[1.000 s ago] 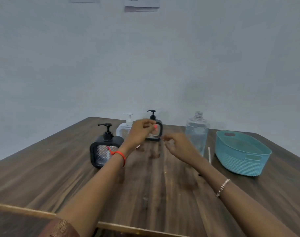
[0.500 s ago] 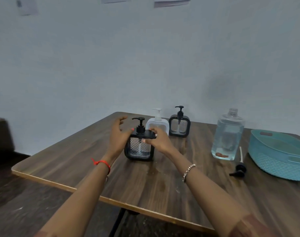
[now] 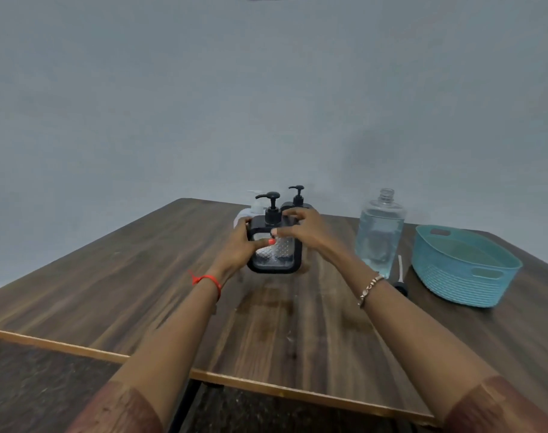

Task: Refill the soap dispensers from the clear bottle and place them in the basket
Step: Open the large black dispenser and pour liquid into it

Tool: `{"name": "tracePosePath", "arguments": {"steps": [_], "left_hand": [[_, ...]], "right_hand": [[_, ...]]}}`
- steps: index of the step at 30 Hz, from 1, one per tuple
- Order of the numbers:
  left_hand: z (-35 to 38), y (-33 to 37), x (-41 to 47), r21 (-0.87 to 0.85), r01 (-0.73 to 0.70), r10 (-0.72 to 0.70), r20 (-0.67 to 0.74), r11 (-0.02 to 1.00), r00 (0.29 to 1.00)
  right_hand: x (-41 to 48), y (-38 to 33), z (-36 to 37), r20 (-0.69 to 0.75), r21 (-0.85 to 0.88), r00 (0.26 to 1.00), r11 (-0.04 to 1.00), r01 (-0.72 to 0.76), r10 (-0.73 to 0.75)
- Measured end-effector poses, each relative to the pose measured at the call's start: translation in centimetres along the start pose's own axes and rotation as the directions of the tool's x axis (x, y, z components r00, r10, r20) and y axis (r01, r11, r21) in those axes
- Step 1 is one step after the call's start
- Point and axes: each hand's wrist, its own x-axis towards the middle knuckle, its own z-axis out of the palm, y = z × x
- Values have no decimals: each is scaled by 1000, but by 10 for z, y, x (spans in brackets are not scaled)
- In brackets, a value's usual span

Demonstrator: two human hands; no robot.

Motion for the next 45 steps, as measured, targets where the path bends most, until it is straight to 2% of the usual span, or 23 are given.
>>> {"name": "tracePosePath", "arguments": {"steps": [4,7,9,12,16,19,22,27,29,31,33,36,38,45], "left_hand": [[42,7,9,-4,-31,31,55,1000,998],[60,8,11,11,-19,18,115,1000,993],[65,10,11,36,-20,15,145,999,989],[67,13,10,66,-10,-2,185,998,983],[68,13,7,83,-8,-12,239,997,971],[68,17,5,30,1,-9,271,1000,962],[66,19,7,-54,58,-37,328,997,944],[60,15,11,-78,112,-70,414,991,908],[61,16,12,-59,120,-84,419,991,904],[62,17,14,-25,97,-81,371,995,925],[65,18,15,13,58,-59,297,998,953],[70,17,17,57,7,-18,206,998,978],[71,16,17,77,-5,-9,179,997,984],[69,16,11,52,26,-35,193,998,981]], "right_hand": [[-7,8,-25,-207,-85,977,996,32,-50],[-5,24,-33,-330,-174,943,985,-17,-42],[-6,31,-38,-348,-222,937,972,-79,-3],[-8,36,-47,-277,-237,961,970,-50,-19],[-13,40,-57,-216,-161,973,986,42,-77],[-15,41,-64,-183,-90,976,991,98,-113],[-17,44,-67,-160,50,979,989,137,-128],[-26,48,-85,115,237,985,966,98,-128],[-26,52,-88,182,290,977,956,54,-111],[-25,54,-86,151,256,985,966,38,-79],[-25,52,-80,55,154,998,988,23,-32],[-23,47,-66,-222,8,975,1000,-27,28],[-19,46,-58,-333,-49,943,998,-36,18],[-12,47,-62,-242,-36,970,999,-21,11]]}}
